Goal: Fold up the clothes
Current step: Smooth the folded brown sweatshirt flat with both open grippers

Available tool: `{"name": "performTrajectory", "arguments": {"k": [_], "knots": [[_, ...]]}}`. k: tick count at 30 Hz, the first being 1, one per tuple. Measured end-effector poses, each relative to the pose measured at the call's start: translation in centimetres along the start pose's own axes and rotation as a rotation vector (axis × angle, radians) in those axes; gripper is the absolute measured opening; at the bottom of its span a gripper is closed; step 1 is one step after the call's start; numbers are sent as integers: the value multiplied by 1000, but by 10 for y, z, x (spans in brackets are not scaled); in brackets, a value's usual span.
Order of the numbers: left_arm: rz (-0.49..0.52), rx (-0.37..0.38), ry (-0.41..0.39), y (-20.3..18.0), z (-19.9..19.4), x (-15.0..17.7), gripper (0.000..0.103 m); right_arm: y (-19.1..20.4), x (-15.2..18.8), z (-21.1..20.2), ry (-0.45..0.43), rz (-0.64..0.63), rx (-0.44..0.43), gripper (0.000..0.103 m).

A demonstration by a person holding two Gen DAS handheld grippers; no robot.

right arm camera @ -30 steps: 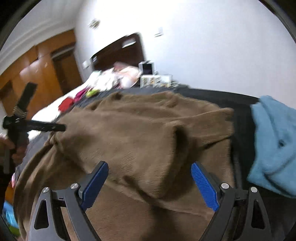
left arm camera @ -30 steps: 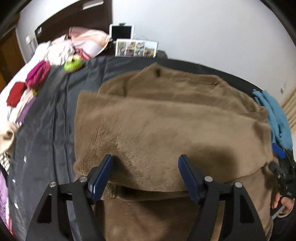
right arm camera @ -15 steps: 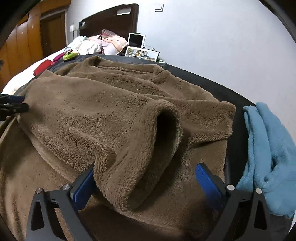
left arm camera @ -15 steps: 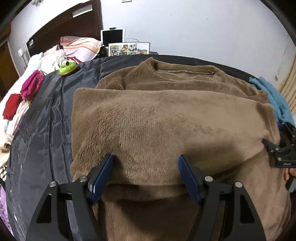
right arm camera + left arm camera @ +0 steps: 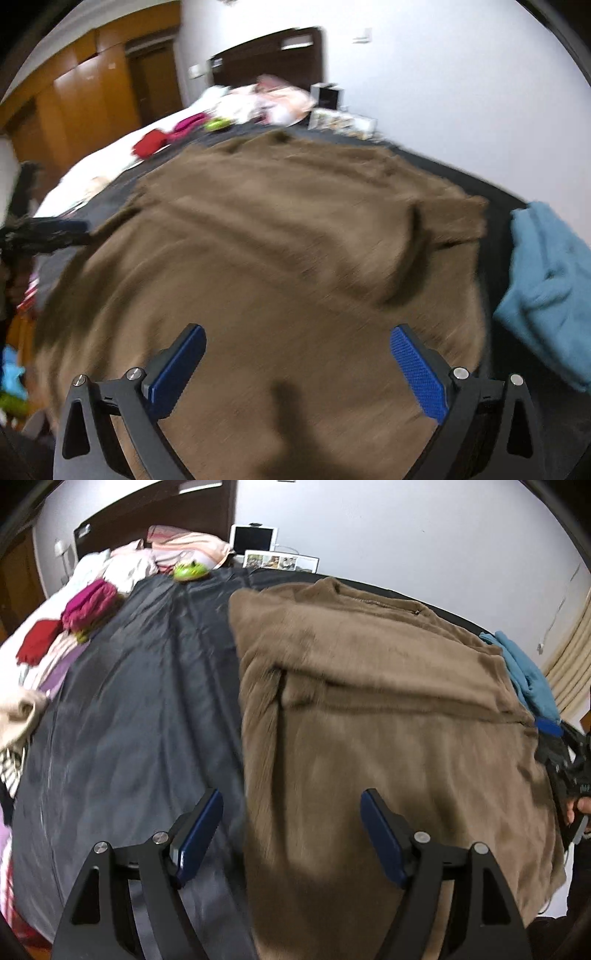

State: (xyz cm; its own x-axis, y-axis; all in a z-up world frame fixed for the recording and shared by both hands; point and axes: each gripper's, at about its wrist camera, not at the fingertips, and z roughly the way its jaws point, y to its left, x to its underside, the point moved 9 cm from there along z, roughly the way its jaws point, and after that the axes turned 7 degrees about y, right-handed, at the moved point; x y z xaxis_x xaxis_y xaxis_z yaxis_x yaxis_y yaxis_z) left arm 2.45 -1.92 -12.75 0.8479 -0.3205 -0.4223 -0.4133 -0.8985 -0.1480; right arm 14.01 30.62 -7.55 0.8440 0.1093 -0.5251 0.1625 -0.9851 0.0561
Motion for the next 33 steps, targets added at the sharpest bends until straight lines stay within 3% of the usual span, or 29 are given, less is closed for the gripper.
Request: {"name": "performTrajectory", "arguments": {"k": [3, 7, 12, 15, 21, 25, 28, 33], "knots": [[0, 16, 7, 0, 1, 20, 80, 18, 23, 2, 37, -24, -33, 101], [11, 32, 39, -4, 11, 43, 80, 22, 47, 12, 88, -5, -2, 101], [52, 12, 15, -11, 7, 57, 80, 15, 65, 20, 141, 25, 98, 101], [68, -10, -12, -13, 0, 64, 80, 17, 65, 12, 108, 15, 110, 101], [147, -34, -138, -24, -34, 84, 80, 36, 72, -29, -24, -41, 54, 101], [231, -4, -176, -44, -48, 106, 80, 52, 96, -45, -37, -95, 7, 101], [355, 18, -192, -68, -57, 134, 80, 66, 118, -53, -19, -145, -33, 101], [568, -26, -210, -107, -61, 182, 80, 91, 152, -64, 22, -258, -94, 101]]}}
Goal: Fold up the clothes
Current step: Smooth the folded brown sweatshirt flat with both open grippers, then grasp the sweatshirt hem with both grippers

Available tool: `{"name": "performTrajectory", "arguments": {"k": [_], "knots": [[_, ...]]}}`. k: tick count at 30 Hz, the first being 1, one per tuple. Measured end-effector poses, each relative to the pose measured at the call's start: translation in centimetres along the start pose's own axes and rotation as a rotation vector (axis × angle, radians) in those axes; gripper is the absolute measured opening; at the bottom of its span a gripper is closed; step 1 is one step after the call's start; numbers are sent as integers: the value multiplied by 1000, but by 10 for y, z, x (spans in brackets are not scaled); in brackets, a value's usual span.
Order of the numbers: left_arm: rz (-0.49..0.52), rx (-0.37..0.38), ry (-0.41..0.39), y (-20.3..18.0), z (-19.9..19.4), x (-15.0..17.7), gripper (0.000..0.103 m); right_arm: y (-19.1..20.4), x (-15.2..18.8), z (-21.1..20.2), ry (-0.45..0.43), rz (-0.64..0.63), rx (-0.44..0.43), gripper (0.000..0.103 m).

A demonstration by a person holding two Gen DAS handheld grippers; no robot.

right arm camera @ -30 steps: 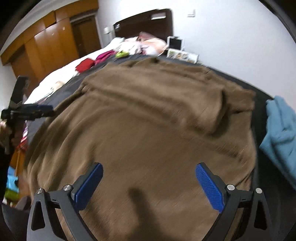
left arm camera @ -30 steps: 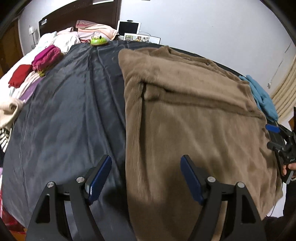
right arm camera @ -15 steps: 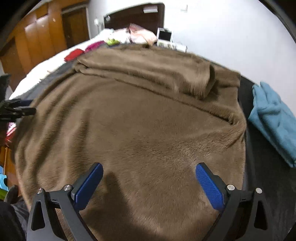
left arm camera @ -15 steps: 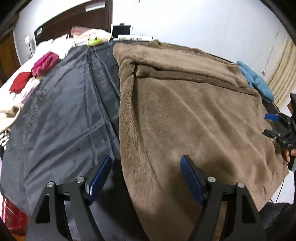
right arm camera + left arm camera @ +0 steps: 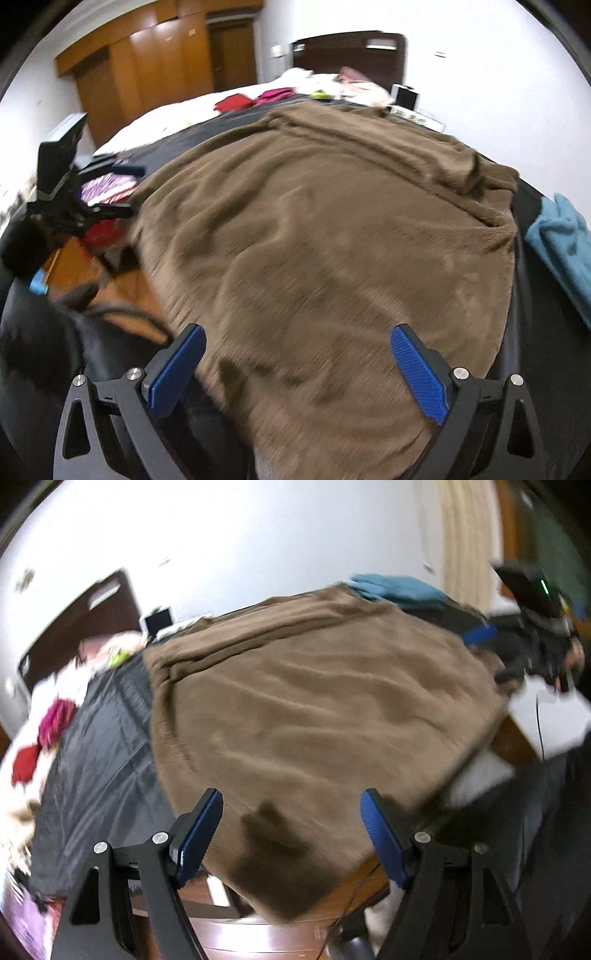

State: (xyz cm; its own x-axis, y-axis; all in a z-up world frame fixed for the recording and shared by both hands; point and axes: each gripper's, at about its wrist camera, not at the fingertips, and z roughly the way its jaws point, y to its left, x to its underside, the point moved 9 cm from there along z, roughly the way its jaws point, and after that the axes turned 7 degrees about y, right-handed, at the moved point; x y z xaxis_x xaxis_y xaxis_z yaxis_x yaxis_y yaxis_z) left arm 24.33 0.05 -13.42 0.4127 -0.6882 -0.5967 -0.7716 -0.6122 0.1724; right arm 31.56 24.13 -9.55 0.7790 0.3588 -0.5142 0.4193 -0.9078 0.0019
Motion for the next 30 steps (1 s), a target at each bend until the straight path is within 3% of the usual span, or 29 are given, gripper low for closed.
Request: {"name": "performTrajectory", "arguments": {"k": [7, 12, 17, 20, 22, 25, 28, 30], "knots": [[178, -80, 35, -50, 9, 24, 80, 15, 39, -1, 84, -119, 39, 101], [150, -198, 56, -35, 23, 26, 80, 3, 55, 9, 103, -92, 85, 101], [106, -258, 17, -17, 21, 24, 80, 0, 57, 15, 86, -96, 131, 99], [115, -280, 16, -15, 25, 24, 80, -5, 56, 13, 85, -92, 168, 87], [123, -288, 14, -14, 27, 24, 80, -13, 56, 7, 75, -53, 171, 61], [120, -279, -1, -11, 21, 22, 80, -27, 55, -5, 49, 38, 131, 44], [88, -270, -16, -3, 14, 16, 80, -34, 50, -14, 16, 95, 116, 31], [58, -275, -31, 5, 7, 10, 80, -34, 39, -23, -24, 99, 139, 28]]}}
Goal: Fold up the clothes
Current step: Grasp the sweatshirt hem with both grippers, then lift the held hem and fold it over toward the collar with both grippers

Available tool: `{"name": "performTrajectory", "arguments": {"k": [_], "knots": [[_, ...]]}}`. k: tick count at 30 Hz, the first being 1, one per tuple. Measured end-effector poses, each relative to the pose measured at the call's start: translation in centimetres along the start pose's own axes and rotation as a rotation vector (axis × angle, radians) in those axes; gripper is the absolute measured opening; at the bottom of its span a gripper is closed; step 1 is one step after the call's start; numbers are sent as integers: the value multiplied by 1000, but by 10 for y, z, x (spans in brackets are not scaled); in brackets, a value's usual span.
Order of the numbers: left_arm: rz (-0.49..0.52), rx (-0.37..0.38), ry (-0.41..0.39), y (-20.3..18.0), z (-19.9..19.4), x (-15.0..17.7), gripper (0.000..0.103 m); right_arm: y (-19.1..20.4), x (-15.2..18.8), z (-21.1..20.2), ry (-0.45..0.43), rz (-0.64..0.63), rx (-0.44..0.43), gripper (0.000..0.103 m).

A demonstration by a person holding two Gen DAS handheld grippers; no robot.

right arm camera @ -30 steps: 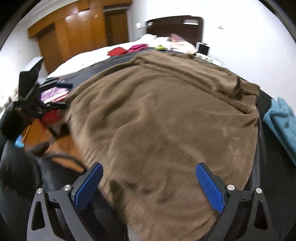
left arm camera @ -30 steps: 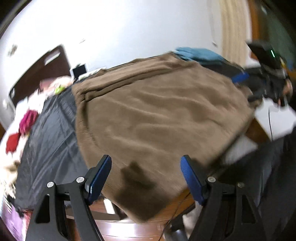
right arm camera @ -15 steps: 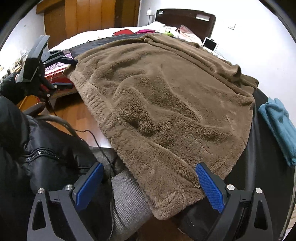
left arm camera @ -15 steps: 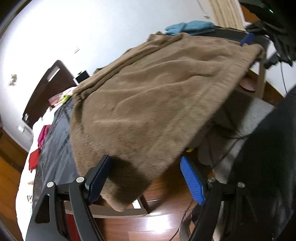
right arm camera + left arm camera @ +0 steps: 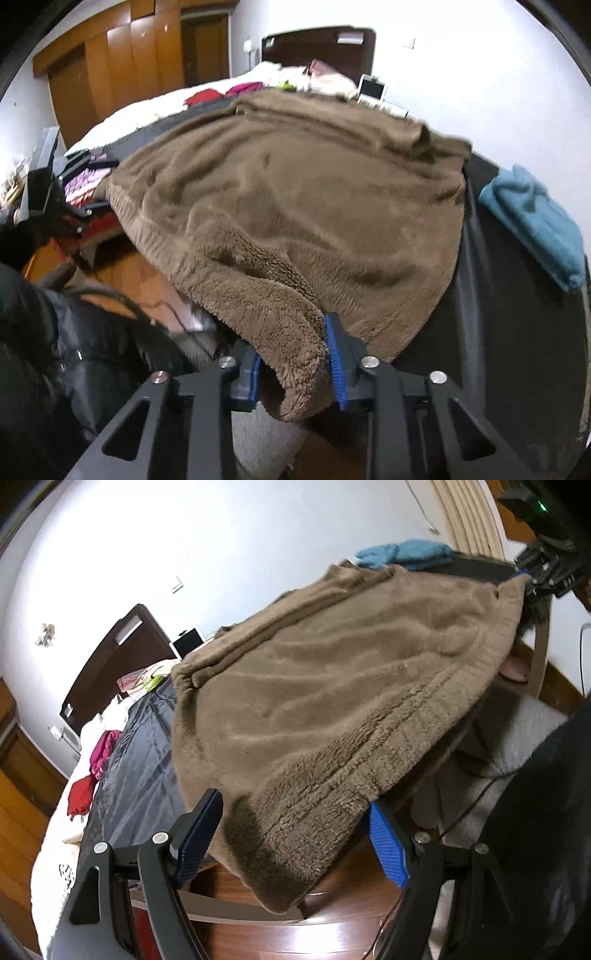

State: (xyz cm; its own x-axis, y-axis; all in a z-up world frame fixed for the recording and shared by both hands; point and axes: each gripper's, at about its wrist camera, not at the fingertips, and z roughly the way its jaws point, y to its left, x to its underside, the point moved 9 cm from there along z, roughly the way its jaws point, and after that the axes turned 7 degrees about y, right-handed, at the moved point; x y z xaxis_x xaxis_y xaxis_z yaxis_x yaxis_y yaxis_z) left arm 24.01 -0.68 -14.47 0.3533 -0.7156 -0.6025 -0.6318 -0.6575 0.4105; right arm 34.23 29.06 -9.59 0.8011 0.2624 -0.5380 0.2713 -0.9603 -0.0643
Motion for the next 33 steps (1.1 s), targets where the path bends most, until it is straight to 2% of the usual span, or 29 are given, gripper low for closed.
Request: {"name": "performTrajectory", "arguments": {"k": [2, 4, 7, 10, 12, 14, 17, 20, 25, 33], "knots": [[-33, -8, -11, 11, -4, -6, 79, 0, -16, -11, -54, 5, 24, 26], [-57, -13, -25, 19, -7, -11, 73, -4, -32, -21, -104, 20, 53, 23], [-104, -64, -34, 37, -8, -21, 65, -18, -50, -28, -158, 52, 118, 21], [-152, -144, -40, 64, -9, -28, 65, -34, -62, -35, -197, 91, 197, 21], [-164, -144, -62, 76, -15, -33, 64, -45, -69, -40, -219, 115, 222, 21], [-120, -149, -86, 78, -22, -40, 64, -51, -75, -45, -236, 120, 245, 20], [2, -194, -113, 73, -29, -52, 60, -56, -83, -50, -251, 111, 286, 20], [31, -219, -137, 81, -33, -71, 55, -65, -98, -56, -281, 130, 309, 20], [-95, -201, -208, 117, -40, -116, 43, -81, -132, -73, -358, 156, 348, 20], [-234, -242, -257, 174, -15, -194, 40, -123, -206, -79, -437, 189, 432, 20]]}}
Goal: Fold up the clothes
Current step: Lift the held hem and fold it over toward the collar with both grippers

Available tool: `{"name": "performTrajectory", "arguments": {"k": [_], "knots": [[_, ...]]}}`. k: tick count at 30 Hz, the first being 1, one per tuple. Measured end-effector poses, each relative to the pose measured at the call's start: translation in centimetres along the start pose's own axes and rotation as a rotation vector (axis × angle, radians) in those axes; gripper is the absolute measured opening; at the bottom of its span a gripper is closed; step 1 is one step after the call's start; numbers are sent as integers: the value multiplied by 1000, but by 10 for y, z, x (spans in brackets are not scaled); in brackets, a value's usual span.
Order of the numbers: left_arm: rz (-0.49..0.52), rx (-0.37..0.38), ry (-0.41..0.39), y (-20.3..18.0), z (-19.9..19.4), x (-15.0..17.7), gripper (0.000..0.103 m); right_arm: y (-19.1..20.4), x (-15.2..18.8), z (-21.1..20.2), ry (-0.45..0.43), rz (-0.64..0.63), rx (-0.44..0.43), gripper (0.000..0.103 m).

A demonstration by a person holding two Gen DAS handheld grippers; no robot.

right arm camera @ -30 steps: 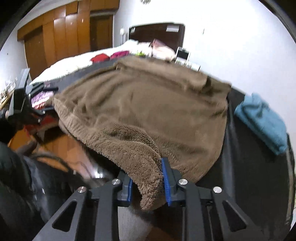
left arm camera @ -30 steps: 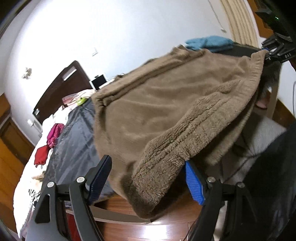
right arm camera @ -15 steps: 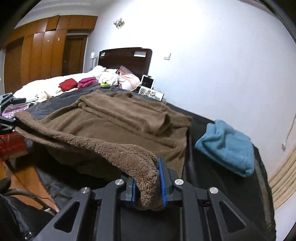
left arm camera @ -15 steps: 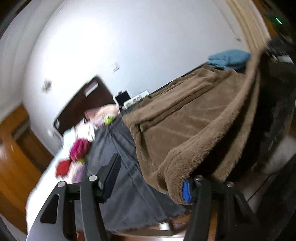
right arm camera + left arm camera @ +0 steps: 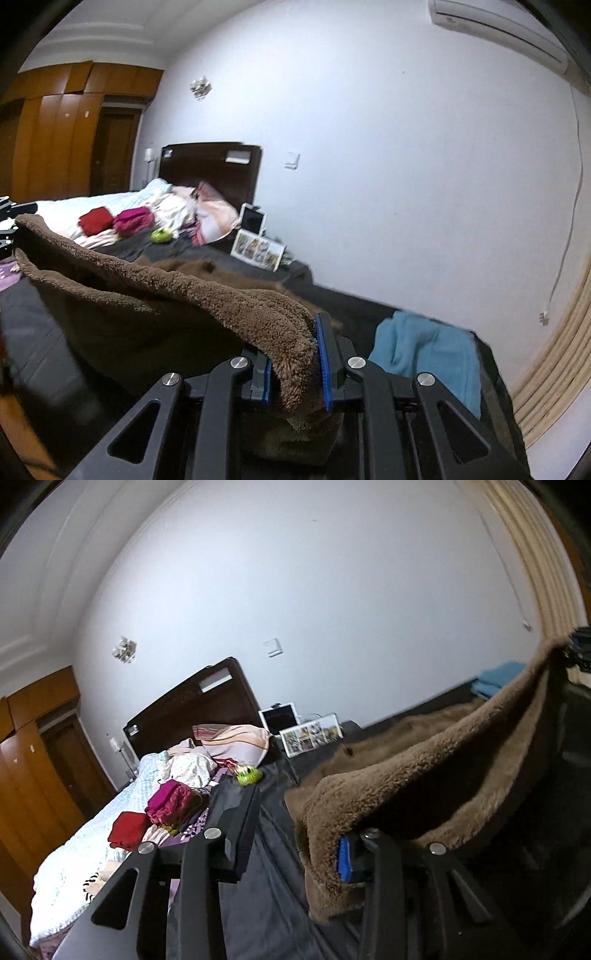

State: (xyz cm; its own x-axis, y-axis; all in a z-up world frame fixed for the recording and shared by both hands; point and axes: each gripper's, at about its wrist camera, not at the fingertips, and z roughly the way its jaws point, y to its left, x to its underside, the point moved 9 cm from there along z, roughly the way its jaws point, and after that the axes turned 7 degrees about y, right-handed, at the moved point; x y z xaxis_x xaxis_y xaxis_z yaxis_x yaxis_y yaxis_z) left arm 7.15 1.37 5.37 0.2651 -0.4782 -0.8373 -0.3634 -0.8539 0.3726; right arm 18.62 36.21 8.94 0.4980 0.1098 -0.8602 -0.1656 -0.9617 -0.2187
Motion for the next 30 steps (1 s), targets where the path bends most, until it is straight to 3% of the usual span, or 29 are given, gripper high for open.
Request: {"name": "performTrajectory", "arguments": {"k": [8, 14, 21, 30], "knots": [[-130, -5, 54, 19, 90, -59, 37, -18, -57, 84, 7, 55, 50, 20], [-201, -6, 144, 19, 179, -81, 37, -28, -70, 165, 84, 83, 49, 20], [-229, -6, 280, -1, 275, -73, 37, -36, -57, 259, 204, 103, 31, 20], [-221, -22, 419, -26, 355, -40, 38, -35, -16, 344, 373, 130, -18, 20]]}}
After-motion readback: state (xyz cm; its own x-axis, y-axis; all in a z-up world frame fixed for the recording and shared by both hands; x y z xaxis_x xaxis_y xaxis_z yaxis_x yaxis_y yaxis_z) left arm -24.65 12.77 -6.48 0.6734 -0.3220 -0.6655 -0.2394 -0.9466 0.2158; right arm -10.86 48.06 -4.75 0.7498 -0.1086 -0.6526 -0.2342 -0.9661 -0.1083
